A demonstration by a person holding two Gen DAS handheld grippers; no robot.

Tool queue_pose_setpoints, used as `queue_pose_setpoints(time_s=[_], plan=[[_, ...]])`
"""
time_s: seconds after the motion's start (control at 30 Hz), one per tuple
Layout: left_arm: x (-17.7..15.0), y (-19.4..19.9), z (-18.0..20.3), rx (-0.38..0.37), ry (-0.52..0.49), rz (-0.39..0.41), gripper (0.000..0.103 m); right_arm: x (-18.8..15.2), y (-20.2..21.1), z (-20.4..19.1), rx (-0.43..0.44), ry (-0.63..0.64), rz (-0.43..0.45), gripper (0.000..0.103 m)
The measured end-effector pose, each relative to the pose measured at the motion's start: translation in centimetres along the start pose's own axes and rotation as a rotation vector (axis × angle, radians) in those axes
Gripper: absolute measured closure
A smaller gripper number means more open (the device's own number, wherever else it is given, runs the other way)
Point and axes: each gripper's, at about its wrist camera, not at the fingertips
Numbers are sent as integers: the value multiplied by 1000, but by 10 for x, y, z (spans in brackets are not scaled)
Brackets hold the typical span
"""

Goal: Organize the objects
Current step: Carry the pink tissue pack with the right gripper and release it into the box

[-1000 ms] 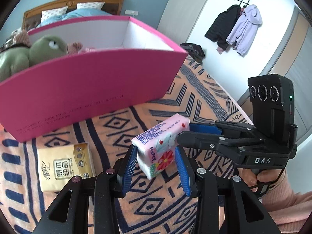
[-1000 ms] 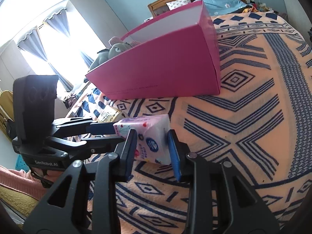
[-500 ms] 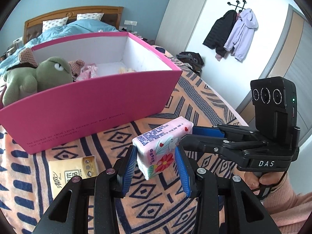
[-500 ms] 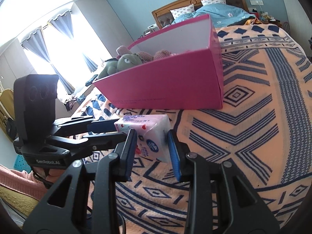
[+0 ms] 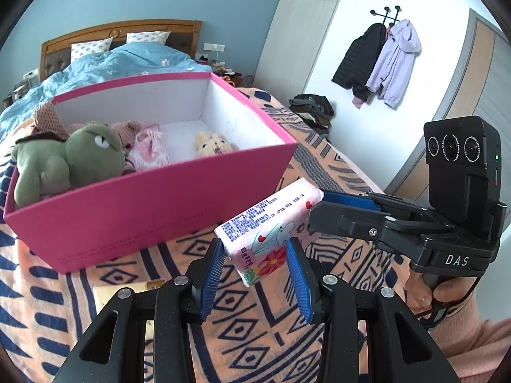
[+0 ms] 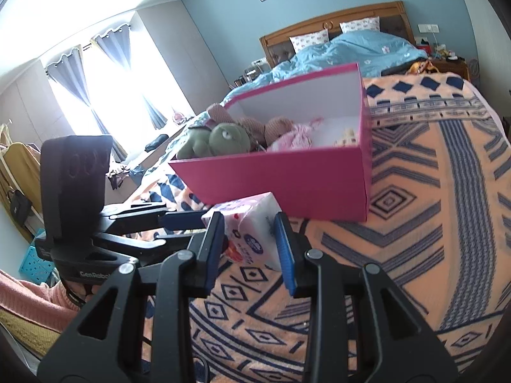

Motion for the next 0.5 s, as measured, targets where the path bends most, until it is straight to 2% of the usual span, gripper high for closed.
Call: queue_pose_setpoints(time_s=[0.5], plan=[[36,6,-13,53,-19,41,63,38,1,-6,29,15,62,67]])
Point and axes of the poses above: each gripper's, at about its wrist camera, not at the fingertips, and y roughly against the way its jaws point, z to its right, x to its top, and after that the axes turned 15 degrees about -y, right-handed
